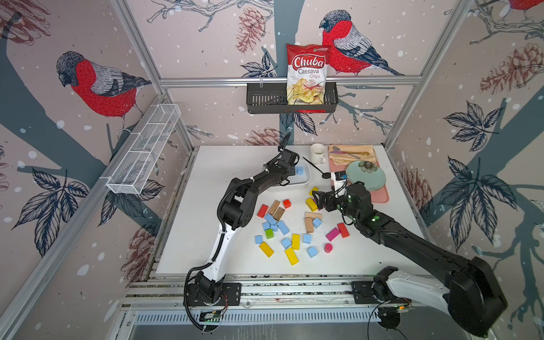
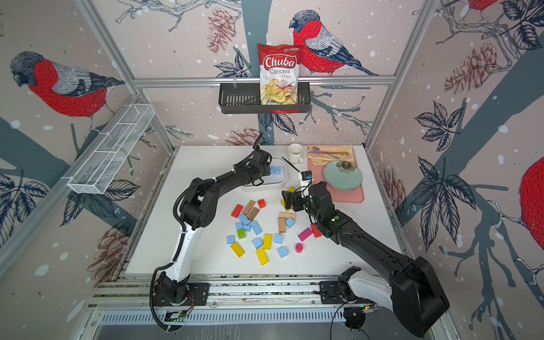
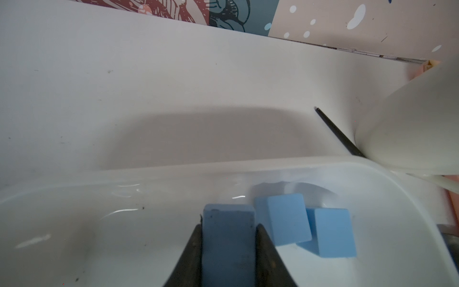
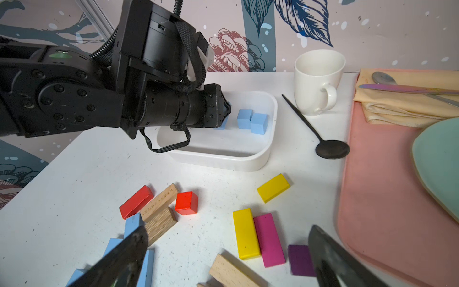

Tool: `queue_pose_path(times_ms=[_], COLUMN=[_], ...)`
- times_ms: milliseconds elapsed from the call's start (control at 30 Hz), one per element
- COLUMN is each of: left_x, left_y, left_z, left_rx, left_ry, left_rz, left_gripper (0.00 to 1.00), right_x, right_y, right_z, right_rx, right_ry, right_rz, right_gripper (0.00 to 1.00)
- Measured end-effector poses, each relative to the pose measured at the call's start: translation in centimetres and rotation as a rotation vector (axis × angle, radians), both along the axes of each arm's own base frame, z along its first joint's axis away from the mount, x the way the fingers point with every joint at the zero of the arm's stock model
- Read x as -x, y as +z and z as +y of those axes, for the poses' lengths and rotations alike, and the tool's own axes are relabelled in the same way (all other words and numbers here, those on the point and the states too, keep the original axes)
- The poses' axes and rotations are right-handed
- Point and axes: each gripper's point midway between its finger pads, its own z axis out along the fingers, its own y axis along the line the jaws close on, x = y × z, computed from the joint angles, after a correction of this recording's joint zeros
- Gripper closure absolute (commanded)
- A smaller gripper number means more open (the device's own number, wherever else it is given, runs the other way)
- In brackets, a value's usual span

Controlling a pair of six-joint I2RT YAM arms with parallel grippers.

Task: Pick out the blue building blocks
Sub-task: Place the building block in the storage box.

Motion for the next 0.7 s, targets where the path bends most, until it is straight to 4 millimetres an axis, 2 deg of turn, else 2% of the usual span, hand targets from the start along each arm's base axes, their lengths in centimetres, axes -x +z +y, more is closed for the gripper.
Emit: queue_pose_path(times_ms=[300, 700], left_x=[-0.2, -0.3], left_y=[-1.3, -1.3], left_z=[-0.3, -0.4], left_rx=[0.003, 0.021], left_ry=[-0.01, -0.016], left_rz=[0.029, 0.041], left_gripper=[0.84, 0.58], right_x=[0.0, 0.1], right_y=[0.0, -0.2], right_z=[0.0, 0.0], right_rx=[-0.003, -0.013], right_ry=[0.0, -0.008], right_rz=[0.002, 0.017], right_gripper=[0.0, 0.0])
